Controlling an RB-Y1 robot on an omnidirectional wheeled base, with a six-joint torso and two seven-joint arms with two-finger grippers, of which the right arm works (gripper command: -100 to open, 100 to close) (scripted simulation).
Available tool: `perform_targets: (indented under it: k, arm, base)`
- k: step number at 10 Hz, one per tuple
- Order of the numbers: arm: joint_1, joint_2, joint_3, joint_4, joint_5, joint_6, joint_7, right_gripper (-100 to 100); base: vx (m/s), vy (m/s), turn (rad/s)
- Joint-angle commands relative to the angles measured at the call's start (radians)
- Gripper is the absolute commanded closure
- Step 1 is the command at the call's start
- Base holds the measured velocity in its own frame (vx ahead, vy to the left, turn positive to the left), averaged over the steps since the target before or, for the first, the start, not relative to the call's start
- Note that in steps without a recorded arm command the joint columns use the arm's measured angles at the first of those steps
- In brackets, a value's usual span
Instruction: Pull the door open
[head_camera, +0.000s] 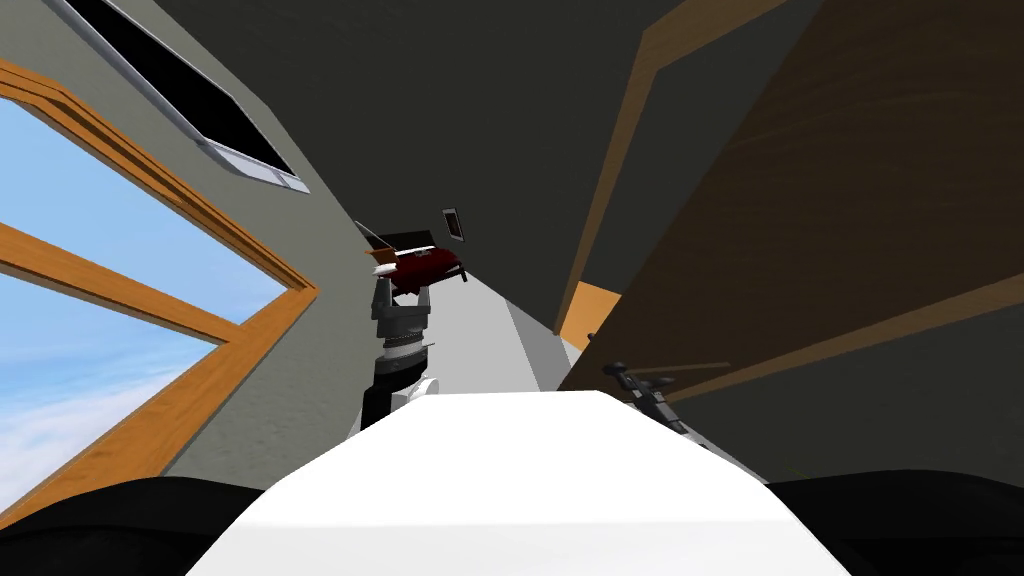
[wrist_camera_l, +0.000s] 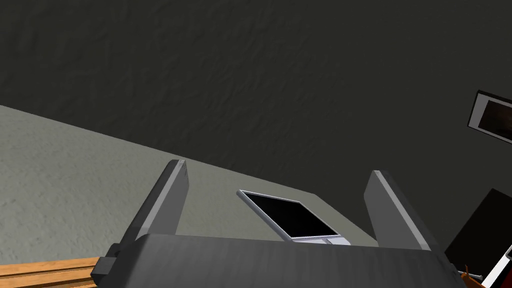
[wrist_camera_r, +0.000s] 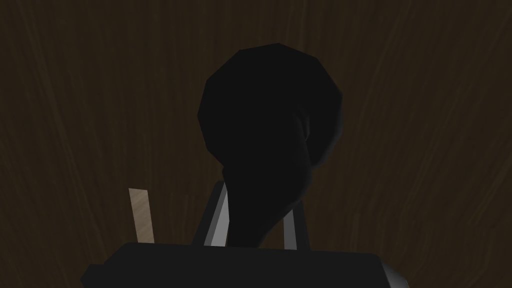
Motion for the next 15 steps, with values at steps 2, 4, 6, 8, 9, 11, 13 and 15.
perform_targets:
  k: [2, 4, 6, 8, 9, 11, 13, 15]
  arm:
    - [0.045, 0.015, -0.004, 0.022, -0.01, -0.056, 0.013, 100]
    - [0.073, 0.026, -0.009, 0.053, -0.018, -0.107, 0.019, 100]
    - [0.087, 0.032, -0.011, 0.069, -0.022, -0.133, 0.023, 100]
    - [0.101, 0.038, -0.013, 0.084, -0.027, -0.159, 0.026, 100]
    - [0.115, 0.043, -0.015, 0.099, -0.031, -0.184, 0.029, 100]
    - [0.14, 0.053, -0.019, 0.128, -0.039, -0.231, 0.035, 100]
    - [0.162, 0.062, -0.023, 0.152, -0.045, -0.272, 0.04, 100]
    - [0.172, 0.066, -0.024, 0.162, -0.048, -0.29, 0.043, 100]
  base:
    - [-0.063, -0.057, 0.208]
    - [-0.096, -0.046, 0.201]
    - [-0.059, -0.027, 0.086]
    - [-0.048, -0.024, 0.115]
    - [-0.072, -0.034, 0.209]
    - [-0.093, -0.052, 0.189]
    - [-0.099, -0.027, 0.148]
    - [-0.086, -0.031, 0.077]
